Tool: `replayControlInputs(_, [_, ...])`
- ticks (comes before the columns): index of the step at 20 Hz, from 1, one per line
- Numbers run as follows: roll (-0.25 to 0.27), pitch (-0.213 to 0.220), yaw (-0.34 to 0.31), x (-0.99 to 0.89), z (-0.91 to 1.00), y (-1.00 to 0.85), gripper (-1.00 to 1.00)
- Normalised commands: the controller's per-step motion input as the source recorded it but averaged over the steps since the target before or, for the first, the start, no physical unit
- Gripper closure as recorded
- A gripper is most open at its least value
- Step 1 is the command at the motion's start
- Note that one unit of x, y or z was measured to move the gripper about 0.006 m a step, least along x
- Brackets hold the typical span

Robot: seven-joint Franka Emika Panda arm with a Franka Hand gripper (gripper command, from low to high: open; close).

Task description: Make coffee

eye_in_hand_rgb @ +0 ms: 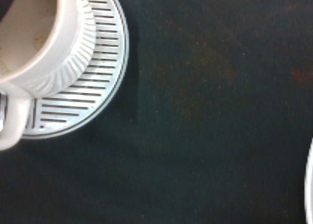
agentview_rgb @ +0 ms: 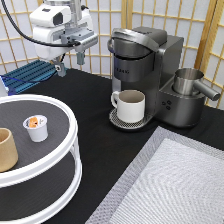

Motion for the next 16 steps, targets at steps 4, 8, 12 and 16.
replayControlInputs(4, [0.023,0.122,-0.060,0.82,0.52,0.01,-1.00])
replayControlInputs(8, [0.036,0.142,-0.088,0.80,0.56,0.00,-1.00])
replayControlInputs(12, [0.068,0.166,-0.092,0.70,0.49,-0.02,-1.00])
replayControlInputs(16, [0.150,0.153,-0.063,0.50,0.50,-0.15,-1.00])
